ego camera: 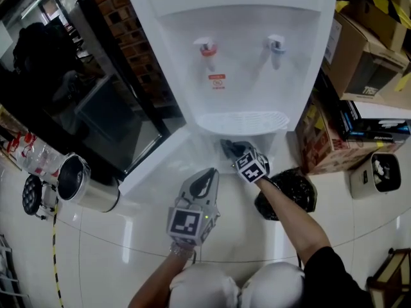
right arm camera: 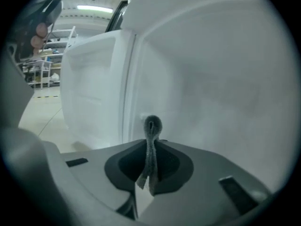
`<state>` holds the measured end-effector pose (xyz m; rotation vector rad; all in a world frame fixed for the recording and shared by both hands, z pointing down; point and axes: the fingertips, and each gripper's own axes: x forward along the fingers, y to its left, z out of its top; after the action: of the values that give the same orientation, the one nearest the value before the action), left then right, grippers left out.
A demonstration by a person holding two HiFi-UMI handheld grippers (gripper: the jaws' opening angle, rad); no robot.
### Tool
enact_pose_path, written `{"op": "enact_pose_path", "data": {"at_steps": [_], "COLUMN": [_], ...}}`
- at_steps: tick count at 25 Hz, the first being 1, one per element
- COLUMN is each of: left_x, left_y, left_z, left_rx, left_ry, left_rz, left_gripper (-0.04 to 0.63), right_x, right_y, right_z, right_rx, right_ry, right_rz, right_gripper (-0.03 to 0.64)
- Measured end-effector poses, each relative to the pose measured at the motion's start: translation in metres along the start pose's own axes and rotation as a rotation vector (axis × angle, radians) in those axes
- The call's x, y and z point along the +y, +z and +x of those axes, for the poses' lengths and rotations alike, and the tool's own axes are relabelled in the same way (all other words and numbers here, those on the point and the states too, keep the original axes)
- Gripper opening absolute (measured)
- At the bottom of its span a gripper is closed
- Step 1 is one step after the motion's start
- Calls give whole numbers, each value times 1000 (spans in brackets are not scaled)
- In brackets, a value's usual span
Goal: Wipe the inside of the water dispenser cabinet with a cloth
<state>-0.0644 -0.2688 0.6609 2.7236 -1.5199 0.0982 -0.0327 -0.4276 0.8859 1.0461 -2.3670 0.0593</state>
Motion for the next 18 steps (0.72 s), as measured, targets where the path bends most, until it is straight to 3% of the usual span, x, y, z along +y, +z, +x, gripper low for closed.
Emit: {"op": "enact_pose_path", "data": {"at_steps": [4, 7, 13, 18], "left_x": [4, -2, -3, 8], "left_y": [1, 8, 8, 14], "left_z": [0, -1, 0, 0], "left_rx": [-7, -18, -43, -36], "left_ry": [11, 6, -3, -15], "left_rz": [-3, -19, 5, 32], "left_gripper": [21, 21, 21, 21], "right_x": [-38, -57, -78, -93], "right_y": [22, 31, 39, 27], "right_z": [-49, -79, -124, -139], "right_rx": [-71, -94, -111, -68], "right_ry": [-272, -407, -560, -645], "right_rz": [165, 196, 287, 267], "right_gripper": [25, 25, 25, 25]}}
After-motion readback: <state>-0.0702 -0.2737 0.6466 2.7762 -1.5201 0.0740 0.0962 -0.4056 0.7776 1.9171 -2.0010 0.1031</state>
